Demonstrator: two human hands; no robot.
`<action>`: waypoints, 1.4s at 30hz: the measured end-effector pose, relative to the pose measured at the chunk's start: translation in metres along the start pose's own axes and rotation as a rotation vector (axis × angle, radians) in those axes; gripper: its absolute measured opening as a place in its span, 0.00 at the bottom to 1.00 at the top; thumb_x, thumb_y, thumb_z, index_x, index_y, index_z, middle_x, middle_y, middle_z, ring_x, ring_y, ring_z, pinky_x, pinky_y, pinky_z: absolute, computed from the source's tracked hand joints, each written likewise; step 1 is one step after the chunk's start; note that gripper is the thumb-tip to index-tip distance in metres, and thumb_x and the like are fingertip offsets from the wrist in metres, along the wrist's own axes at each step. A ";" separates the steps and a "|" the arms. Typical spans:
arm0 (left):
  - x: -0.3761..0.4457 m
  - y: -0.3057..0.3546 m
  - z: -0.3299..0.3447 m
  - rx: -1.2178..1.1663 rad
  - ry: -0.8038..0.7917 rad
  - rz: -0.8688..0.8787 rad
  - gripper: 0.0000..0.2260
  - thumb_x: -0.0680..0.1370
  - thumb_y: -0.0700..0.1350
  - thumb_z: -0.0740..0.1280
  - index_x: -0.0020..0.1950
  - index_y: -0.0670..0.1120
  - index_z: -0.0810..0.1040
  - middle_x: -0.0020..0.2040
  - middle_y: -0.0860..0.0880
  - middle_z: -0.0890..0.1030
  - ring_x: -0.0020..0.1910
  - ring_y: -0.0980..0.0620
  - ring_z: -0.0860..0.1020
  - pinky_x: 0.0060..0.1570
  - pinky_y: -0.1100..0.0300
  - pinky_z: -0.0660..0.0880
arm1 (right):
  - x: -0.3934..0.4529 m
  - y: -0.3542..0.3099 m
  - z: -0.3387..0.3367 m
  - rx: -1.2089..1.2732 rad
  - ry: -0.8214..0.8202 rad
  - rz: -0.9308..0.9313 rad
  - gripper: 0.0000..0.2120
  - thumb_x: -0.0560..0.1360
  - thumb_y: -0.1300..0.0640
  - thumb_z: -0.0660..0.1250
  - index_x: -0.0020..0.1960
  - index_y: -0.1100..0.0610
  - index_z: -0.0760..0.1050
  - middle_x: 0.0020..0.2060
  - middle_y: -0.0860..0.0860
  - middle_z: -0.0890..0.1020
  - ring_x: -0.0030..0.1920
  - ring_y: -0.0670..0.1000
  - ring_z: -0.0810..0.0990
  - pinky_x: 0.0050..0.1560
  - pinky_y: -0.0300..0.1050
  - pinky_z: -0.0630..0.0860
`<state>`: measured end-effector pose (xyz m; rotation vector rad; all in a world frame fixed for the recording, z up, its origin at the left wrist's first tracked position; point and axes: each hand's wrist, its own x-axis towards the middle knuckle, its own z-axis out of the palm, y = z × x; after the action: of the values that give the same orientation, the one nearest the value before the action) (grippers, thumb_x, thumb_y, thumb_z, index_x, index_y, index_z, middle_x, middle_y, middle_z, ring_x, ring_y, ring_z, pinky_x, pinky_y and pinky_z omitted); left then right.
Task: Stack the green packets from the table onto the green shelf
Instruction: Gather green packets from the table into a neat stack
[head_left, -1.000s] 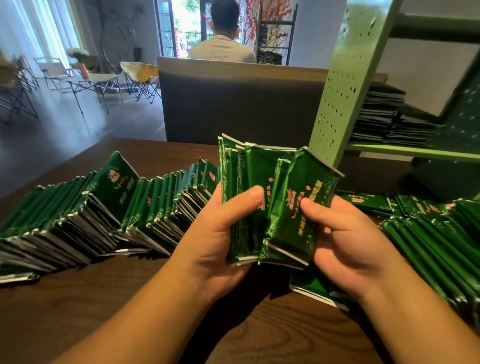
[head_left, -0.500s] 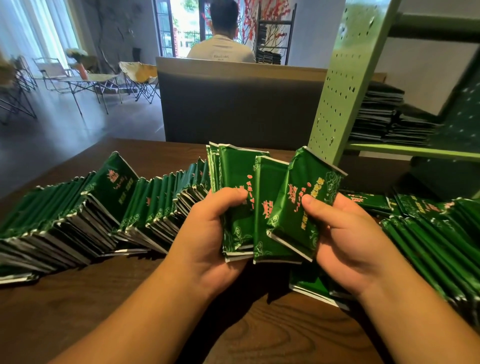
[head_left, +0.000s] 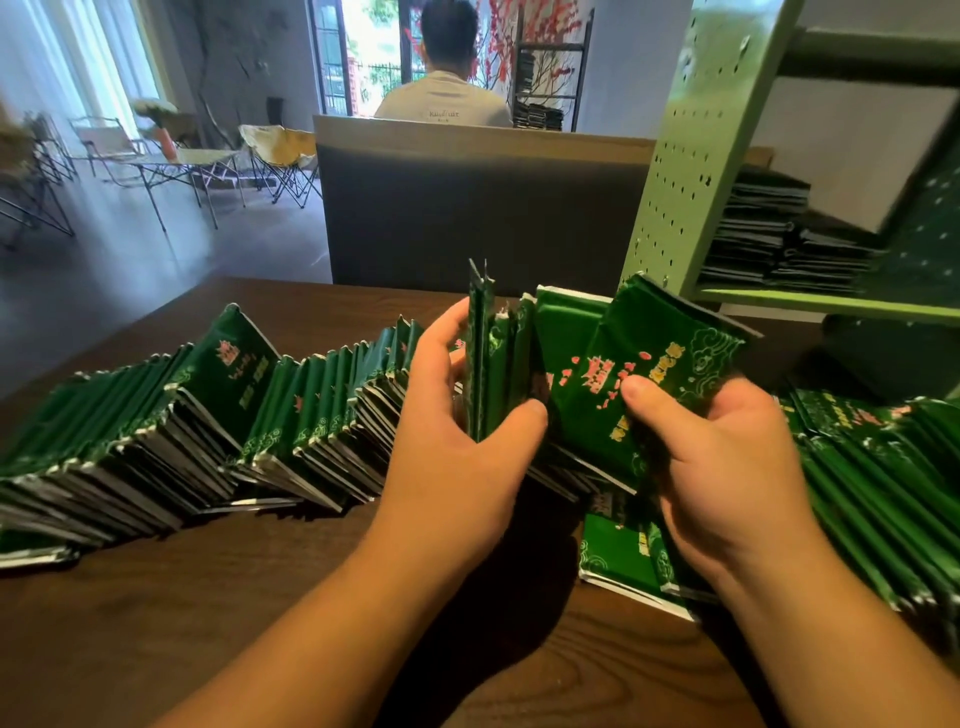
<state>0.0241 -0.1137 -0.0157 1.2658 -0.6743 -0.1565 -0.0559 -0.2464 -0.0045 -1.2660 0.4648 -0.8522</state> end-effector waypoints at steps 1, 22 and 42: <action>0.000 0.000 0.000 0.000 -0.004 -0.001 0.28 0.77 0.30 0.69 0.73 0.52 0.70 0.59 0.50 0.82 0.53 0.57 0.84 0.47 0.67 0.80 | -0.001 0.000 0.000 -0.018 -0.016 -0.015 0.08 0.74 0.69 0.71 0.44 0.58 0.83 0.44 0.58 0.88 0.47 0.59 0.87 0.53 0.59 0.82; 0.002 0.007 -0.007 -0.408 -0.105 -0.325 0.22 0.71 0.43 0.70 0.65 0.44 0.75 0.58 0.33 0.81 0.53 0.35 0.84 0.46 0.45 0.83 | -0.004 -0.011 -0.003 0.347 -0.400 0.273 0.21 0.70 0.65 0.63 0.62 0.63 0.77 0.54 0.64 0.85 0.55 0.63 0.85 0.51 0.62 0.83; 0.015 0.008 -0.003 -0.313 -0.286 -0.316 0.20 0.53 0.33 0.73 0.43 0.41 0.73 0.23 0.50 0.80 0.24 0.62 0.80 0.24 0.71 0.74 | -0.003 0.003 -0.004 0.087 -0.486 0.190 0.26 0.64 0.58 0.79 0.60 0.61 0.79 0.53 0.61 0.86 0.54 0.61 0.86 0.48 0.55 0.84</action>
<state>0.0352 -0.1157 -0.0031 1.0481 -0.6585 -0.6877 -0.0602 -0.2467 -0.0090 -1.2736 0.1521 -0.3797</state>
